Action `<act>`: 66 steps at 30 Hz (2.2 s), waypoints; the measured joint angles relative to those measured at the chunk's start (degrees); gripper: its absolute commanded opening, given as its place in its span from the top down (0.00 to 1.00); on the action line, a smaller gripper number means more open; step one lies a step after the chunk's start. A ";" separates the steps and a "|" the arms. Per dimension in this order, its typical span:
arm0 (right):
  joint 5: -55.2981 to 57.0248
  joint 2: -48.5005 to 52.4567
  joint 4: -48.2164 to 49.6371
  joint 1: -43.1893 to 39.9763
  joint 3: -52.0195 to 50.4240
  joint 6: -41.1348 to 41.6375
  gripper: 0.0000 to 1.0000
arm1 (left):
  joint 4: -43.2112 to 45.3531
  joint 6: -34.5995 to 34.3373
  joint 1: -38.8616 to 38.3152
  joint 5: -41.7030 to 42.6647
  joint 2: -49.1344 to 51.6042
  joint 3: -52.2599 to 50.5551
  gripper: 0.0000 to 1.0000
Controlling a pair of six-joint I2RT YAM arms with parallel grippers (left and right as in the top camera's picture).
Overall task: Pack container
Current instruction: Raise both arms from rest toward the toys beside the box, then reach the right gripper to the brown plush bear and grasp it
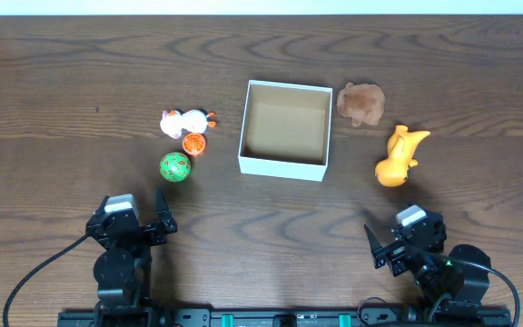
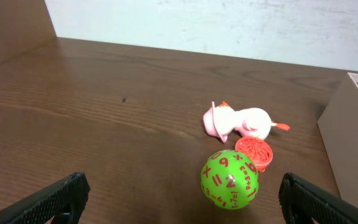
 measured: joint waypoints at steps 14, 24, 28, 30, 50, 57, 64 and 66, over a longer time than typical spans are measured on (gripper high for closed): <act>0.00 0.00 0.00 0.00 0.00 0.00 0.01 | 0.00 0.00 0.00 0.00 0.00 0.00 0.02; 0.00 0.00 0.04 0.00 0.00 0.00 0.01 | 0.00 0.00 0.00 0.00 0.00 0.00 0.02; -0.15 0.00 0.04 0.00 0.00 0.02 0.01 | 0.04 0.00 0.00 0.00 0.00 0.00 0.02; -0.28 0.00 0.04 0.00 0.00 0.00 0.01 | 0.09 0.00 0.00 0.00 0.00 0.00 0.02; -7.28 11.63 9.70 0.00 7.65 16.72 0.01 | -5.68 -6.93 0.00 0.22 14.69 16.63 0.02; -1.51 35.23 -2.32 0.00 28.89 17.88 0.01 | -17.81 -7.21 -0.02 0.70 38.16 36.63 0.02; 1.29 58.27 -21.94 0.02 55.17 15.74 0.01 | -27.17 -7.34 0.00 1.05 58.36 51.78 0.02; 1.40 63.23 -26.71 0.02 61.40 15.28 0.01 | -29.79 -7.13 0.00 1.09 62.95 54.75 0.02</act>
